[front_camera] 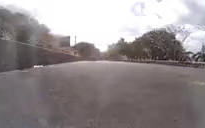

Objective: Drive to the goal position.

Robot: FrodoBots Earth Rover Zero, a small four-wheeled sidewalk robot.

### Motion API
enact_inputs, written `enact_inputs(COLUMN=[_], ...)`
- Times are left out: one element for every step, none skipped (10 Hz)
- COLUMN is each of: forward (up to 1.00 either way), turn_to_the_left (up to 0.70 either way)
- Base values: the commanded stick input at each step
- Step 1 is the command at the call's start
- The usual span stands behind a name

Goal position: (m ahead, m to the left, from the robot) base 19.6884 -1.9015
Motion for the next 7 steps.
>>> enact_inputs(forward=[0.70, 0.70, 0.70, 0.70, 0.70, 0.70, 0.70], turn_to_the_left=[0.00, 0.33, 0.34, 0.02, 0.01, 0.00, 0.00])
